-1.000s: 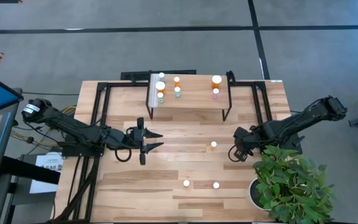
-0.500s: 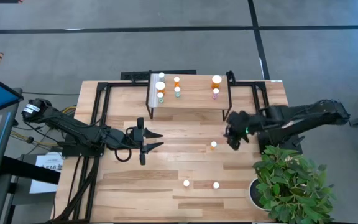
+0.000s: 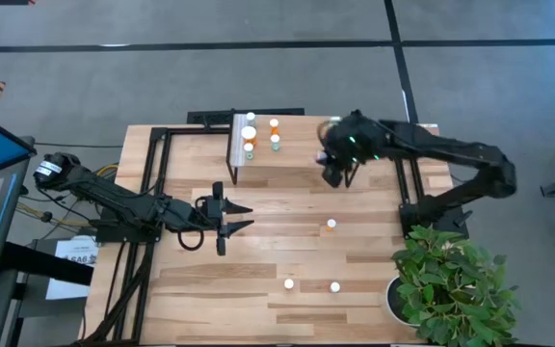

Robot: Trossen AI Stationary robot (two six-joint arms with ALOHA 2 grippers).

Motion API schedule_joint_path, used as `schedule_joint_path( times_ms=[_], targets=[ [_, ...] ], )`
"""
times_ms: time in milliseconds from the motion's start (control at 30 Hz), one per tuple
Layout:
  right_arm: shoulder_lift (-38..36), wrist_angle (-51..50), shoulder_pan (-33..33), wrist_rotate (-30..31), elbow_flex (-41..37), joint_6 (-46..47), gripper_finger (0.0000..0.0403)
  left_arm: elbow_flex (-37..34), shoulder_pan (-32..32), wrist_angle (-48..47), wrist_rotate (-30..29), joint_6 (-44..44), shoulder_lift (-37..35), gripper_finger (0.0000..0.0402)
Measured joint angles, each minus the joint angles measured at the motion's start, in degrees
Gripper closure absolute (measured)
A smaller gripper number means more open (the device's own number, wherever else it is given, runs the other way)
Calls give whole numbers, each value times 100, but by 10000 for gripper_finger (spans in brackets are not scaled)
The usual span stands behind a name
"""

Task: Pick and place medicine bottles onto shelf by color
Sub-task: Put the top pink pill bottle on the shelf

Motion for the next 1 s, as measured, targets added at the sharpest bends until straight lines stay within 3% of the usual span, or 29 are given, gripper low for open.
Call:
schedule_joint_path(
  times_ms=[233,467,1000],
  targets=[
    [1278,-706,-939,-373,1363,-712,263,0,1,-39,0,-1,0,274],
    [2231,-1048,-1753,-881,2213,-1086,265,0,-1,-97,1,1,0,274],
    [3119,-1148,-2221,-1141,2505,-1291,259,0,10,-321,58,46,0,274]
  ],
)
